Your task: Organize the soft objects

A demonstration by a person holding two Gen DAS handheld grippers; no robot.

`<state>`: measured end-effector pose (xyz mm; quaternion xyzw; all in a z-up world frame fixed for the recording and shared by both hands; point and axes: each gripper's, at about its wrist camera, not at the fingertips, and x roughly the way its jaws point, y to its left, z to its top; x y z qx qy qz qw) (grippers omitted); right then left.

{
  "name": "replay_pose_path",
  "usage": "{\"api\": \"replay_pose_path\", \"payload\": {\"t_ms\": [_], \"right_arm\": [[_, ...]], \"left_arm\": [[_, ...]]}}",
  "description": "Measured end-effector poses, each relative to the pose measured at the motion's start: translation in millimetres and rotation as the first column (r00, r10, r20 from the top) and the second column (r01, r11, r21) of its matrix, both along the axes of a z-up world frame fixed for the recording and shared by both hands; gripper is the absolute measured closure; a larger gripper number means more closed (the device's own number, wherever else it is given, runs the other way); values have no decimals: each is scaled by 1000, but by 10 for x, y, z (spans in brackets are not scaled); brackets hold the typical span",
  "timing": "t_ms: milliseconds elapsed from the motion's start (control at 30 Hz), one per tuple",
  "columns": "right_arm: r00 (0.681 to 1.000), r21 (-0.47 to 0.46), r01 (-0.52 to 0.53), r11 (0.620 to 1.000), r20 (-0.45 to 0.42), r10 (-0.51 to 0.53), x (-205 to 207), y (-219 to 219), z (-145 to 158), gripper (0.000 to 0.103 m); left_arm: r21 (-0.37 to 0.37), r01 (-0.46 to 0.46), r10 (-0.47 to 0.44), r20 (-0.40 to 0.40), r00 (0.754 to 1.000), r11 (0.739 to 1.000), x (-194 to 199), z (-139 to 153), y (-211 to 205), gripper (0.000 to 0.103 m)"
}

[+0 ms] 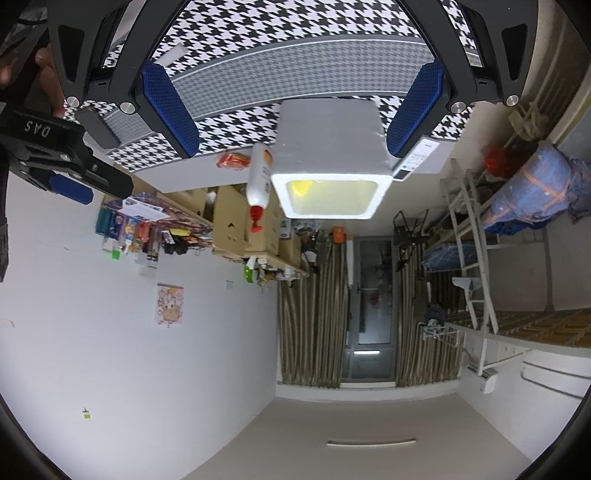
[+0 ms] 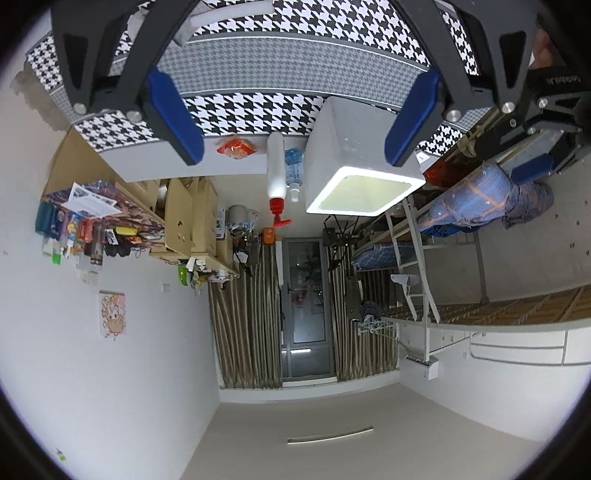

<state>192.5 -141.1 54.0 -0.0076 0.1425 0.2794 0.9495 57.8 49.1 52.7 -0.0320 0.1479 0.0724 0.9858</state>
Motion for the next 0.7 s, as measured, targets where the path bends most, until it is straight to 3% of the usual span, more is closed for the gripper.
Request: {"api": "replay_pose_path", "payload": {"t_ms": [467,700], "right_arm": [[996,-1,90,996,-7,-90,-44,-350,-110,1],[990,23,134,991,-53,-133,-17,-579,-167,1]], "left_arm": [[-17,82,-82,-27,996,996,89,-141,-295,1],[-11,128,-129,-36,991,992,131,-169,-450,1]]}}
